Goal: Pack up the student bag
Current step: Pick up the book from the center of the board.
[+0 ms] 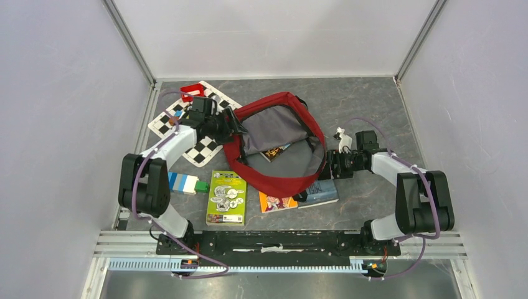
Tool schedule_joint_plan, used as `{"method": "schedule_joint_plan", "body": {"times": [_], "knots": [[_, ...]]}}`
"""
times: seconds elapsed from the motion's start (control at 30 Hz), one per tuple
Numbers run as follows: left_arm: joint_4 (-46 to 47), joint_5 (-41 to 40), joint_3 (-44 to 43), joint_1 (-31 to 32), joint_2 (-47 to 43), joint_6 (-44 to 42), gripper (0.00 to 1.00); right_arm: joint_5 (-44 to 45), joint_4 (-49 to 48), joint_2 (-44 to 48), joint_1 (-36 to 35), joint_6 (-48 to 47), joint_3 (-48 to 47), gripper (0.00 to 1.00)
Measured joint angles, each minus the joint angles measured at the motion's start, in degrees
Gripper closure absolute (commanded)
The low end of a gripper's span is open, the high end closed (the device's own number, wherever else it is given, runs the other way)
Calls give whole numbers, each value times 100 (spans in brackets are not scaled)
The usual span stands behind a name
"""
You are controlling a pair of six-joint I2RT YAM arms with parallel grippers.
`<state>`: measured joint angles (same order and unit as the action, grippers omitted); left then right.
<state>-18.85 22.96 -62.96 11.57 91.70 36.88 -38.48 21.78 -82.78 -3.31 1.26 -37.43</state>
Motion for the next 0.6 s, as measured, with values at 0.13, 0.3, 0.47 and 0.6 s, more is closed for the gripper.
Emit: {"method": "schedule_joint_plan", "body": {"times": [0.13,0.3,0.47,0.6], "knots": [[260,42,149,280,205,122,40,-127,-48,-81,0,46,28,50],[483,107,227,610,520,199,51,-212,-48,-118,-7,83,160,62],[575,52,227,813,656,254,64,-398,-76,-120,-4,197,173,74],[608,4,227,866,682,273,71,-527,-177,-120,-4,326,190,79]]}}
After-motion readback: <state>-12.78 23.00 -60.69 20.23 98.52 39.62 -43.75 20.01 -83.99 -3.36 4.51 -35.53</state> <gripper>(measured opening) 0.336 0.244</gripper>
